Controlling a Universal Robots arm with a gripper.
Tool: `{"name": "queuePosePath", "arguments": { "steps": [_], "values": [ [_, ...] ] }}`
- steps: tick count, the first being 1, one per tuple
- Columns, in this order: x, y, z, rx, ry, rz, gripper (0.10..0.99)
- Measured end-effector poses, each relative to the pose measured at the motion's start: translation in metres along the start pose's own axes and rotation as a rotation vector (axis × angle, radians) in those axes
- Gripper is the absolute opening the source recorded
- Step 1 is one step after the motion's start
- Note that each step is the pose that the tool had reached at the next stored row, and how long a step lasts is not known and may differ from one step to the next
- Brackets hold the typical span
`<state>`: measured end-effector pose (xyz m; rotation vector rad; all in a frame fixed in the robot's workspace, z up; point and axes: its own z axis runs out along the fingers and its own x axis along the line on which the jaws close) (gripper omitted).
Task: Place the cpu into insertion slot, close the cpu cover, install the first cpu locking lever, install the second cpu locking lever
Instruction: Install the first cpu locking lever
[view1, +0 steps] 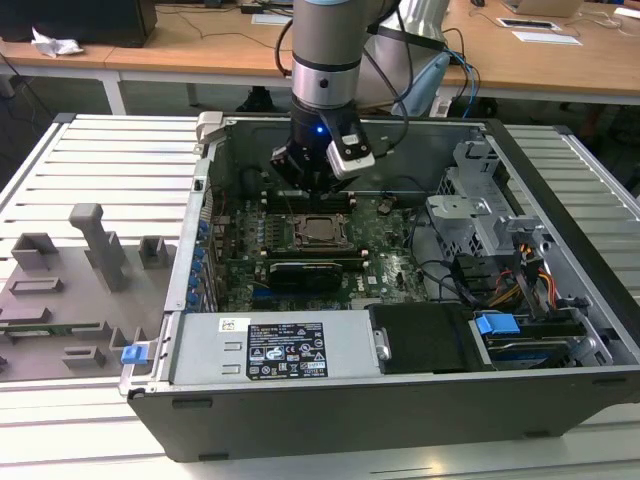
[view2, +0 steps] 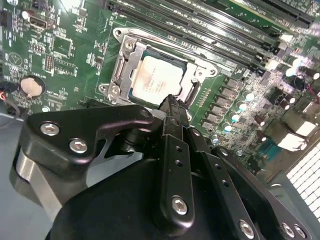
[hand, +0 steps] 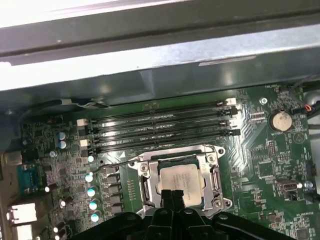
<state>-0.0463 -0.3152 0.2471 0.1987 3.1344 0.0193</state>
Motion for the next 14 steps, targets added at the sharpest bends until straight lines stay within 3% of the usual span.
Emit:
{"name": "queuePosePath", "arguments": {
  "steps": [11,14],
  "values": [
    [0.0,0.0,0.0,0.0,0.0018,-0.167,0.106],
    [0.0066,-0.0008,0.0,0.0,0.0015,-0.176,0.106]
  ]
}}
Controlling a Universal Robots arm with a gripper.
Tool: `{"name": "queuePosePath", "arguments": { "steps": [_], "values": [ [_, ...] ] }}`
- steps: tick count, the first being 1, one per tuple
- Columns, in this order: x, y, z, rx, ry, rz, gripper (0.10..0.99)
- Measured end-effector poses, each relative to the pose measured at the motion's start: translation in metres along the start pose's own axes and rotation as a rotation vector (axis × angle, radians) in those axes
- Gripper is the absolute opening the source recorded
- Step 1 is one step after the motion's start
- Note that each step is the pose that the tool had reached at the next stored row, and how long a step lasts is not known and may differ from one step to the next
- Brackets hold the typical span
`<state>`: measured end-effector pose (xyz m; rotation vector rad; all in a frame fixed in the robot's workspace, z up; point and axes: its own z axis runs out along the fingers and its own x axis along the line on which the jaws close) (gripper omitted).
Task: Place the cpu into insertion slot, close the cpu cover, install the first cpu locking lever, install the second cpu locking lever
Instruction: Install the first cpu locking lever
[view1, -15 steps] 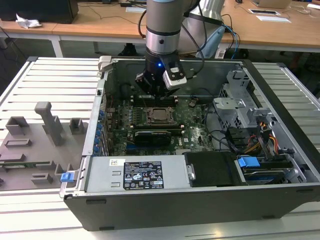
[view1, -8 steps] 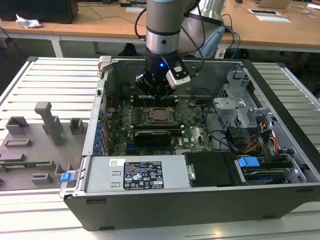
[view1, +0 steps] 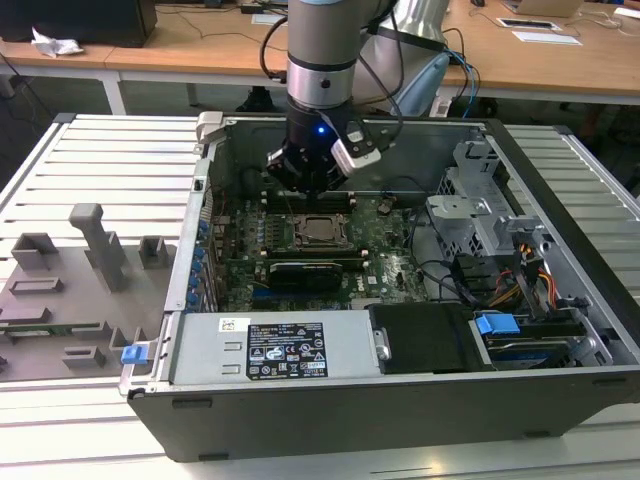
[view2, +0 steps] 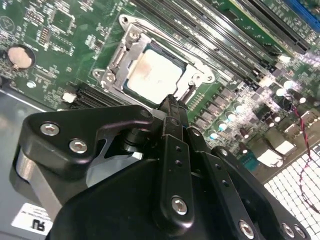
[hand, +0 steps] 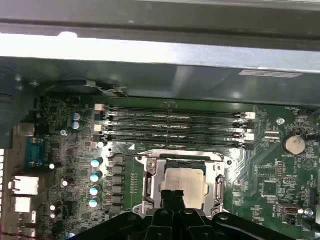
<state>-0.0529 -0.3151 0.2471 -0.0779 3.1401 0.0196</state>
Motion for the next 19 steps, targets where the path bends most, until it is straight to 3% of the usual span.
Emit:
{"name": "queuePosePath", "arguments": {
  "steps": [8,12,17,19],
  "values": [
    [0.0043,0.0003,-0.0069,0.0,-0.0007,0.0,0.106],
    [0.0218,0.0012,-0.007,0.0,-0.0006,0.0,0.106],
    [0.0258,0.0015,-0.007,0.0,-0.0011,0.043,0.106],
    [0.0374,0.0022,-0.0078,0.0,-0.0012,0.045,0.106]
  ]
}}
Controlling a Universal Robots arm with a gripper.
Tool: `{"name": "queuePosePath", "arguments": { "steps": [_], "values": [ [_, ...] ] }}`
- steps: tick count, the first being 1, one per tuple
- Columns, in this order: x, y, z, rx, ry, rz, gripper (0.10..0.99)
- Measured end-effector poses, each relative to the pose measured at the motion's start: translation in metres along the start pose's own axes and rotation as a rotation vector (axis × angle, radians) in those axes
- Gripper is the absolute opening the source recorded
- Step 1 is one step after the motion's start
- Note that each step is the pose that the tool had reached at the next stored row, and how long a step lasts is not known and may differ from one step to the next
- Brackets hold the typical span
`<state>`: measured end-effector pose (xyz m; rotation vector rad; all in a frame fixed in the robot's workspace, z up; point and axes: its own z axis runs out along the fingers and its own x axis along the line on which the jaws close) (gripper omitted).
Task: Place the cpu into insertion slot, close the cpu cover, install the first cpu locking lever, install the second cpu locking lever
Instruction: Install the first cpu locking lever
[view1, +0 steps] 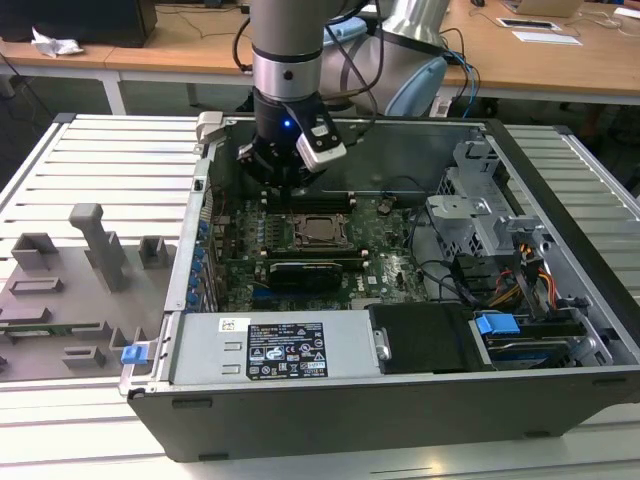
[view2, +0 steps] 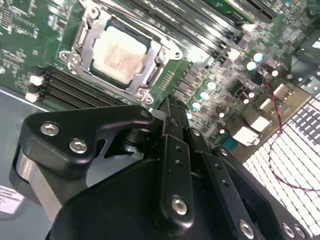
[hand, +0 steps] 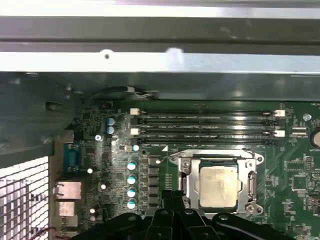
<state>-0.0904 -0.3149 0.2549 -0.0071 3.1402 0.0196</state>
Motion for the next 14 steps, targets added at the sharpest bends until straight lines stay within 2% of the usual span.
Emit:
{"name": "queuePosePath", "arguments": {
  "steps": [3,8,14],
  "values": [
    [0.0037,0.0001,-0.0043,0.0,0.0001,0.0,0.106],
    [0.0118,0.0011,-0.005,0.0,0.0,0.001,0.106],
    [0.0161,0.0097,-0.0049,0.0,0.0,0.001,0.106]
  ]
}}
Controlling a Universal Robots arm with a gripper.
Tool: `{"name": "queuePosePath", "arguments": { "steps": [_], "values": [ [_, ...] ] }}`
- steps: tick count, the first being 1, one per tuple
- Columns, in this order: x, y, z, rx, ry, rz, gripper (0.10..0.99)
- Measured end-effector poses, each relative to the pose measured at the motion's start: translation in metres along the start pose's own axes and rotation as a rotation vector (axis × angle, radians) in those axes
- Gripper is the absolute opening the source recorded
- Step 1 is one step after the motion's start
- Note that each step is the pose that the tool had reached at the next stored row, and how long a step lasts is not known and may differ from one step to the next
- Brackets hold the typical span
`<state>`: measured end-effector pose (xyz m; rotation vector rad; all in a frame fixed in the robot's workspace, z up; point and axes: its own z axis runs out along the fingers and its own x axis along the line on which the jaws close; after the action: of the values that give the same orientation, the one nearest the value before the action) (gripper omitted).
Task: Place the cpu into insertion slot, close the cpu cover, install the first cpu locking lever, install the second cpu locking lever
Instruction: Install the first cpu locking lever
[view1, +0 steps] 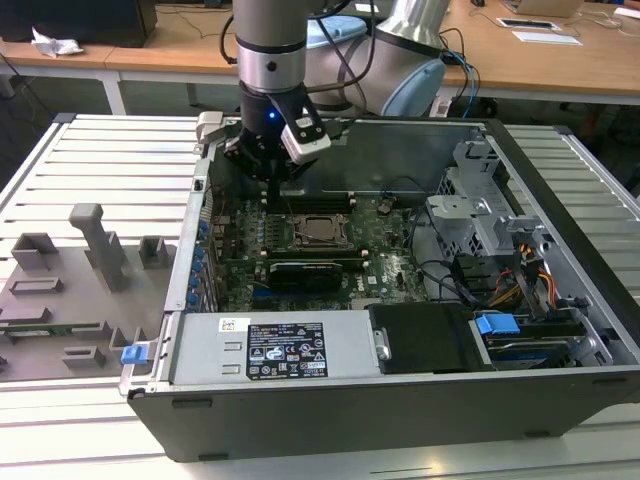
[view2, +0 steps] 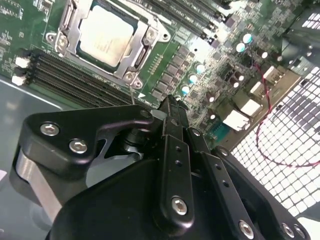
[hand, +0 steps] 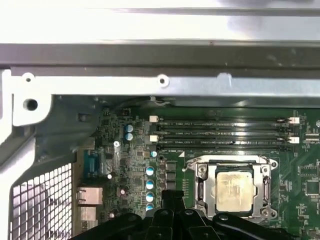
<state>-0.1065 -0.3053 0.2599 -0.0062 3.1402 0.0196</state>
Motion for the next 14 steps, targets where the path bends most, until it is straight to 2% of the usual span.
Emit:
{"name": "queuePosePath", "arguments": {
  "steps": [5,14],
  "values": [
    [0.0014,0.0101,0.0001,0.0,-0.0001,0.0,0.106],
    [0.0007,0.0163,0.0003,0.0,0.0,0.0,0.106]
  ]
}}
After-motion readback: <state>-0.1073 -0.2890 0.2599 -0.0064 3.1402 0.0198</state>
